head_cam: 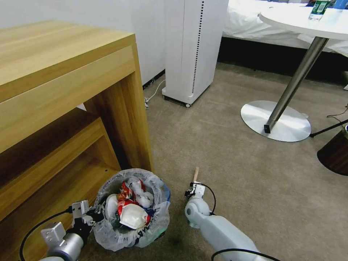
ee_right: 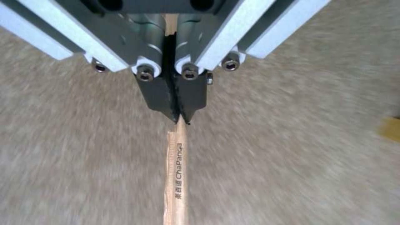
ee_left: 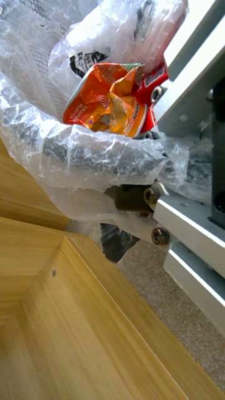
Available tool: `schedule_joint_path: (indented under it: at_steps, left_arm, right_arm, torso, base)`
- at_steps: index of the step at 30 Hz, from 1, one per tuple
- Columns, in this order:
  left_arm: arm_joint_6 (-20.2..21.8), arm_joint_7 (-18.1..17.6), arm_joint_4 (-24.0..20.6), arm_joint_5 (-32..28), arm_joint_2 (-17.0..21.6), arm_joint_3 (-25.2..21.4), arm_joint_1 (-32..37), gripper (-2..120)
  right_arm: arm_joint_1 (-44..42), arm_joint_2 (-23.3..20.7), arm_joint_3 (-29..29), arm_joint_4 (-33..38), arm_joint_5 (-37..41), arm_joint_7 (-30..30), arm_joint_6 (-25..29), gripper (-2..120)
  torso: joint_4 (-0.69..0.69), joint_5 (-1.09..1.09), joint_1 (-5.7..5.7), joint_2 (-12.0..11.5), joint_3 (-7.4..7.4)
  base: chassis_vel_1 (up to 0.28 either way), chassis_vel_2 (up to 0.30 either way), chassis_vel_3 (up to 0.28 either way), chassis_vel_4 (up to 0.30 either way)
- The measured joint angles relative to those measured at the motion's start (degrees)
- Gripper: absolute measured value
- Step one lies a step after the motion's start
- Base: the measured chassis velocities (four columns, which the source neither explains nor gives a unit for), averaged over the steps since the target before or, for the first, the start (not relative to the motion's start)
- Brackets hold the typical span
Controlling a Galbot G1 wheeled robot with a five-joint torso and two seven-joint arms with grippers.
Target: Pick up the trash bin and place the garbage on the floor into it.
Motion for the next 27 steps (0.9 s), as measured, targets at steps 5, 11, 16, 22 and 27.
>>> schedule_joint_path:
  at_steps: [5,11,16,22,27]
  left_arm:
    - [0.0,0.0,0.5,0.0,-0.1,0.1,-0.3,1]
    - [0.2,-0.1,0.4,0.0,0.0,0.1,-0.3,1]
    - [0.5,-0.2,-0.5,-0.3,0.1,0.0,-0.2,1]
    - [0.5,-0.2,-1.1,-0.3,0.0,0.0,0.0,1]
    - [0.6,-0.3,-2.1,-0.3,-0.3,0.0,0.3,1]
  right_arm:
    - [-2.9,-6.4,0.9,9.3,-1.8,-1.3,1.7,0]
    - [-3.2,-16.5,-0.2,24.9,-3.7,-4.6,4.8,0]
    - [1.6,-23.8,-5.2,37.2,-5.8,-11.0,10.2,0]
    - [7.8,-27.2,-10.6,42.8,-6.5,-15.1,12.5,0]
    - [15.3,-28.1,-19.0,48.5,-6.2,-18.2,12.9,0]
  torso:
    - [0.0,0.01,0.0,0.0,0.0]
    - [-0.02,-0.03,0.0,0.0,0.0]
    - [0.0,-0.01,0.0,0.0,0.0]
    - [0.01,-0.01,0.0,0.0,0.0]
    - [0.0,0.0,0.0,0.0,0.0]
  base:
    - [0.0,0.0,0.0,0.0]
    - [0.0,0.0,0.0,0.0]
    - [0.0,0.0,0.0,0.0]
    - [0.0,0.0,0.0,0.0]
    - [0.0,0.0,0.0,0.0]
